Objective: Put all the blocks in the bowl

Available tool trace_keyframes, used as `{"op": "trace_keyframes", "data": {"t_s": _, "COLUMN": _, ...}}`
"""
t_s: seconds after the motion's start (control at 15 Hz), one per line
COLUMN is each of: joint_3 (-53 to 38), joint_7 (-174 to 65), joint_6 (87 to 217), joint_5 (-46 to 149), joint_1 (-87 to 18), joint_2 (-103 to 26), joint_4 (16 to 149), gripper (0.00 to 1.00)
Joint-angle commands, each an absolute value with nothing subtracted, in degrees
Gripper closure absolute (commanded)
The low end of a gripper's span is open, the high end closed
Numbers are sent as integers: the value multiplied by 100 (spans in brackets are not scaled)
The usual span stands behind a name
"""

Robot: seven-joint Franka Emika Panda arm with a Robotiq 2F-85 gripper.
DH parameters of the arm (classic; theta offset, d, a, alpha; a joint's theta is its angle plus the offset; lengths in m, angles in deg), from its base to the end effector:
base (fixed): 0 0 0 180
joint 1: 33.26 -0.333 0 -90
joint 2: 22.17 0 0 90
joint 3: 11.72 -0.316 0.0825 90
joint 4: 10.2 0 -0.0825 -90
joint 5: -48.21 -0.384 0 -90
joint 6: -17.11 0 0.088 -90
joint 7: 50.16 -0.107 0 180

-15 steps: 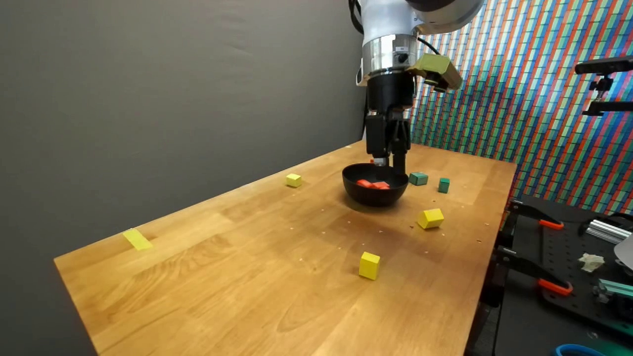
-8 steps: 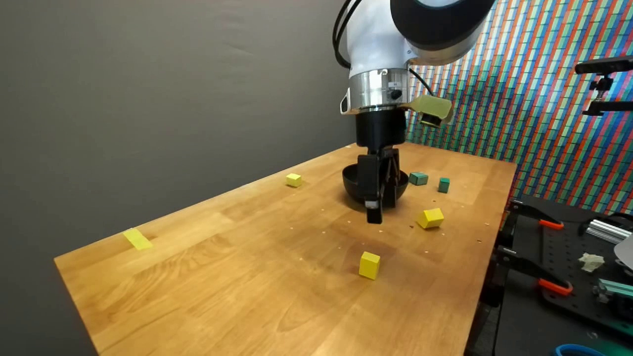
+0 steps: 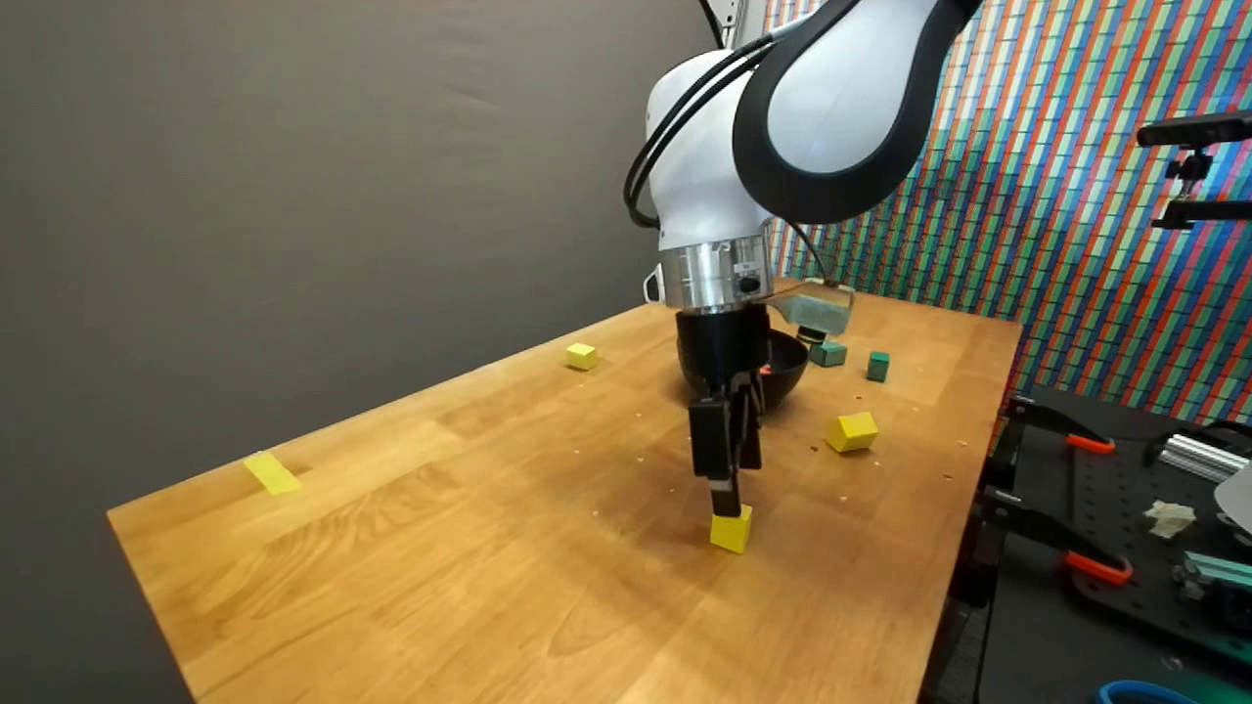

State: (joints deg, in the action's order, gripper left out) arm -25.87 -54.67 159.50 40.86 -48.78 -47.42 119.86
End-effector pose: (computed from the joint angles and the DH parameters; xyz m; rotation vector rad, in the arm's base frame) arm 0.4389 0.2579 0.1521 -2.9766 -0.4762 0.3921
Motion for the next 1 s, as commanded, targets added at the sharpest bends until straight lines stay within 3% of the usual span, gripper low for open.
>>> {"op": "trace_keyframes", "data": {"t_s": 0.0, "joint_3": -2562, "joint_7": -5502, "joint_6": 15874, "joint_5": 4235, "joint_1": -4993, "joint_2": -5116, "joint_4": 11539, "gripper": 0}}
{"op": "trace_keyframes", "data": {"t_s": 0.07, "joint_3": -2560, "joint_7": -5491, "joint_6": 15843, "joint_5": 4228, "joint_1": -4996, "joint_2": -5177, "joint_4": 11478, "gripper": 25}}
{"op": "trace_keyframes", "data": {"t_s": 0.2, "joint_3": -2523, "joint_7": -5541, "joint_6": 15816, "joint_5": 4265, "joint_1": -5038, "joint_2": -5213, "joint_4": 11438, "gripper": 34}}
{"op": "trace_keyframes", "data": {"t_s": 0.73, "joint_3": -2373, "joint_7": -5980, "joint_6": 15484, "joint_5": 4471, "joint_1": -5159, "joint_2": -4795, "joint_4": 11671, "gripper": 98}}
{"op": "trace_keyframes", "data": {"t_s": 0.93, "joint_3": -2412, "joint_7": -6154, "joint_6": 15259, "joint_5": 4412, "joint_1": -5140, "joint_2": -4628, "joint_4": 11742, "gripper": 100}}
